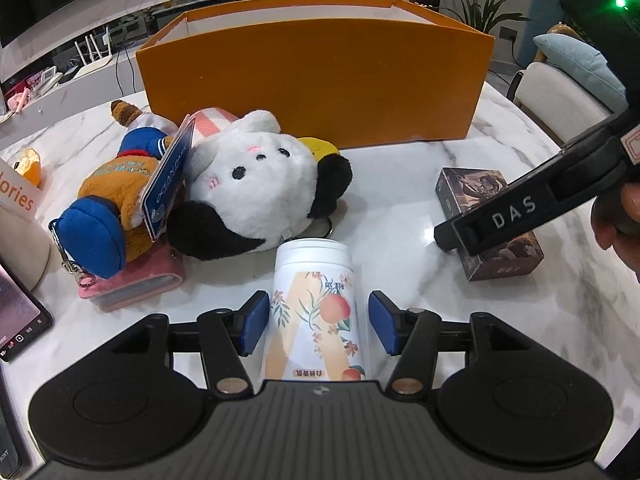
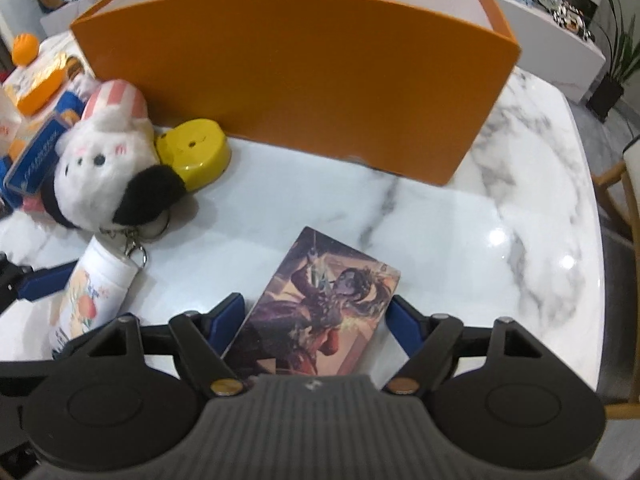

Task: Organize objects
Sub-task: 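Close left gripper on the can while right gripper grasps the illustrated card, then lift the can with left gripper while right gripper lifts the card toward the orange box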

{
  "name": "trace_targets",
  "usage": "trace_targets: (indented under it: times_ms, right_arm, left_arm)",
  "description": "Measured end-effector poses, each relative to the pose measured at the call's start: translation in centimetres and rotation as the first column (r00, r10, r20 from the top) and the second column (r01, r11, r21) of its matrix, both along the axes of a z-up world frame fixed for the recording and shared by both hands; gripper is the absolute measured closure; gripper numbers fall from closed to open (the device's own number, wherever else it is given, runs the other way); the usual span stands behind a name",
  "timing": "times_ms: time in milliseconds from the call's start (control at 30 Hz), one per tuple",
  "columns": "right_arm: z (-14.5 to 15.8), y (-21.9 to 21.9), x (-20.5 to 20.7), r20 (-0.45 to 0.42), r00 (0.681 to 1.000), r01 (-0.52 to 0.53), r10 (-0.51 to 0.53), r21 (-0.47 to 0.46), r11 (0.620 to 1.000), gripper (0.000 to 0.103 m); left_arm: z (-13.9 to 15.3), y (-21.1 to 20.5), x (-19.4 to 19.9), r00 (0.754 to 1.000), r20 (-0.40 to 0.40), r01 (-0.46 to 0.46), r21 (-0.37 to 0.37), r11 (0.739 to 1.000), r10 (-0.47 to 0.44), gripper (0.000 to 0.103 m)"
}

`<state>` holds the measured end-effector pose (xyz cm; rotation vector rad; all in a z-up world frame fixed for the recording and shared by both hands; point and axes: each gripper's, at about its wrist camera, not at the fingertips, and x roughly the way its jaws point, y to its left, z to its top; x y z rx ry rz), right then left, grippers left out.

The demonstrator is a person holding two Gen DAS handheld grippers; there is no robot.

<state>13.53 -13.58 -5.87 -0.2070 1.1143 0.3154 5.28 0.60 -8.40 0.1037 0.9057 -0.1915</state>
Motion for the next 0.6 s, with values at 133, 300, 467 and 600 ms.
trace_targets:
  times_ms: [133,300,467,600]
  right_arm:
    - [0.1,0.0,-0.2,0.0,1.0,-0.015,0.015,-0.005,1.0,0.024]
    - [0.3,-0.4,-0.4,0.014,0.999,-0.038,0.038,0.008,0.999,0.03]
    - [0.8,-0.9,-0.3,0.004,0.999,-0.043,0.043,0.043,0.998,0.038]
    - [1.3,-1.0,-0.5,0.015,0.999,-0.048,0.047,0.048,0.998,0.038]
  left_arm:
    - [0.0,-0.1,0.1,1.0,-0.008,-0.002,0.003,1.0,0.002,0.032]
    - [0.0,-0.2,0.2,1.0,-0.018,0.0,-0.001,1.0,0.0,0.028]
    - [0.4,-0.1,0.2,1.0,-0.028,-0.004,-0.035,0.999,0.003,0.05]
    - [0.4,0.1,0.3,0.999,-0.031,-0.013,-0.051,0.999,0.011,0.05]
